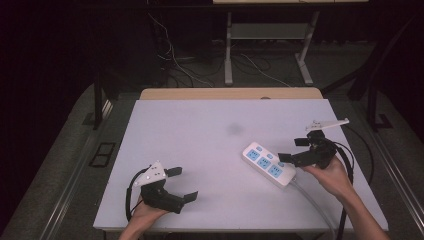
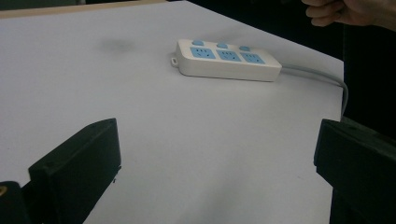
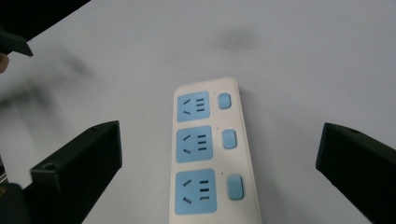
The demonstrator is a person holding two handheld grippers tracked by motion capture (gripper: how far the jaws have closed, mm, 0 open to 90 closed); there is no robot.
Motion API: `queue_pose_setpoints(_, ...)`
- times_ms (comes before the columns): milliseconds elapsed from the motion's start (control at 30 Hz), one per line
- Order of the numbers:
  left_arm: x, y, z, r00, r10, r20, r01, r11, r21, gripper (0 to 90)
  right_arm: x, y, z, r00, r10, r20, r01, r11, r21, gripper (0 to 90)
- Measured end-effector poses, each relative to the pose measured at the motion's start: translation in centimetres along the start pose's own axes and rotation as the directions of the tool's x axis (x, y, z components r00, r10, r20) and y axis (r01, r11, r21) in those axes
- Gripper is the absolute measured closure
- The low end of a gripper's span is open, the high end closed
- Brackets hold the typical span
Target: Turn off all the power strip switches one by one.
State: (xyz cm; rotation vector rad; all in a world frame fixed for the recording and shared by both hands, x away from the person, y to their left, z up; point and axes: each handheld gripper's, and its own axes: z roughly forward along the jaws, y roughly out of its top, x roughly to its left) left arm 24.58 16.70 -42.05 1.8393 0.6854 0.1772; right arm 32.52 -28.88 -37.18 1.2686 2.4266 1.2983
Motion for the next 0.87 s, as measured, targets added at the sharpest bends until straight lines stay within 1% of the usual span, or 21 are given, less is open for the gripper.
queue_pose_setpoints(100, 0.0, 0.0, 0.0, 1.0, 0.001, 0.001, -0.001, 1.0, 0.002, 0.0, 0.2, -0.9, -0.4, 1.0, 0.004, 0.0, -0.004, 1.0, -0.019, 0.2)
queue_pose_setpoints(233, 0.0, 0.0, 0.0, 1.0, 0.0, 0.002, 0.0, 1.0, 0.002, 0.0, 0.4, -2.0, -0.9, 0.9998, 0.013, -0.015, -0.014, 0.999, -0.044, 0.2)
queue_pose_setpoints(367, 0.0, 0.0, 0.0, 1.0, 0.0, 0.001, 0.0, 1.0, 0.001, 0.0, 0.9, -3.4, -1.1, 0.9994, 0.007, -0.034, -0.01, 0.997, -0.077, 0.2)
queue_pose_setpoints(433, 0.0, 0.0, 0.0, 1.0, 0.0, 0.0, 0.0, 1.0, 0.004, 0.0, 1.2, -4.3, -1.0, 0.9995, 0.001, -0.032, -0.004, 0.997, -0.08, 0.3)
queue_pose_setpoints(533, 0.0, -0.1, 0.1, 0.9999, -0.003, -0.01, 0.003, 0.9998, 0.02, 0.0, 1.7, -5.4, -0.9, 0.9996, -0.003, -0.028, 0.0, 0.996, -0.088, 0.3)
queue_pose_setpoints(600, 0.0, -0.1, 0.1, 0.9999, -0.007, -0.013, 0.007, 0.9996, 0.028, 0.0, 1.9, -6.1, -0.8, 0.9994, -0.003, -0.036, 0.0, 0.995, -0.098, 0.2)
queue_pose_setpoints(800, 0.2, -0.1, 0.1, 0.9998, -0.009, -0.02, 0.01, 0.9995, 0.03, 0.0, 2.3, -7.7, -1.0, 0.9992, 0.003, -0.041, -0.008, 0.992, -0.122, 0.3)
queue_pose_setpoints(867, 0.2, -0.1, 0.1, 0.9998, -0.009, -0.02, 0.01, 0.9995, 0.031, 0.0, 2.5, -8.2, -0.9, 0.9992, 0.002, -0.04, -0.006, 0.993, -0.121, 0.3)
